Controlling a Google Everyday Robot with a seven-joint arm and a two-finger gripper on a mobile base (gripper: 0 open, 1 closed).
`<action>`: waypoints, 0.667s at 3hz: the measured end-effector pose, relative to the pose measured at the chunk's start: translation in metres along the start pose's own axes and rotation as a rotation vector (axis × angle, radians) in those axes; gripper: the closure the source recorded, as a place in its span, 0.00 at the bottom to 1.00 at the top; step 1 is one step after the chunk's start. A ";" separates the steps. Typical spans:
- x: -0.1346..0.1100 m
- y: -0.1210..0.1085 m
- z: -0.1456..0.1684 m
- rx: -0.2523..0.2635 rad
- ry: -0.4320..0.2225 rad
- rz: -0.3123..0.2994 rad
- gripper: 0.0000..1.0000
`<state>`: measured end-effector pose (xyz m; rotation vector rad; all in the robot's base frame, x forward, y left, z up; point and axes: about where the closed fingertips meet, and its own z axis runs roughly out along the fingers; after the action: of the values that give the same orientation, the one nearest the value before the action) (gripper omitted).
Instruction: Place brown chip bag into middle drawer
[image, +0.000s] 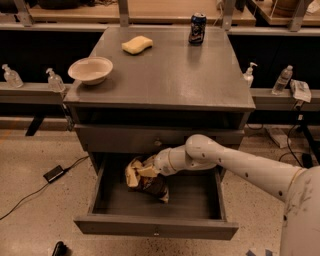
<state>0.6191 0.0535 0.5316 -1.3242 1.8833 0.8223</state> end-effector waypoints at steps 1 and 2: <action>0.000 0.002 0.002 -0.004 -0.001 0.001 0.31; 0.000 0.003 0.003 -0.006 -0.001 0.001 0.08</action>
Offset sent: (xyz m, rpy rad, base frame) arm -0.0008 0.0003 -0.0007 0.0012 0.0017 -0.0005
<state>0.6170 0.0567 0.5298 -1.3266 1.8828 0.8300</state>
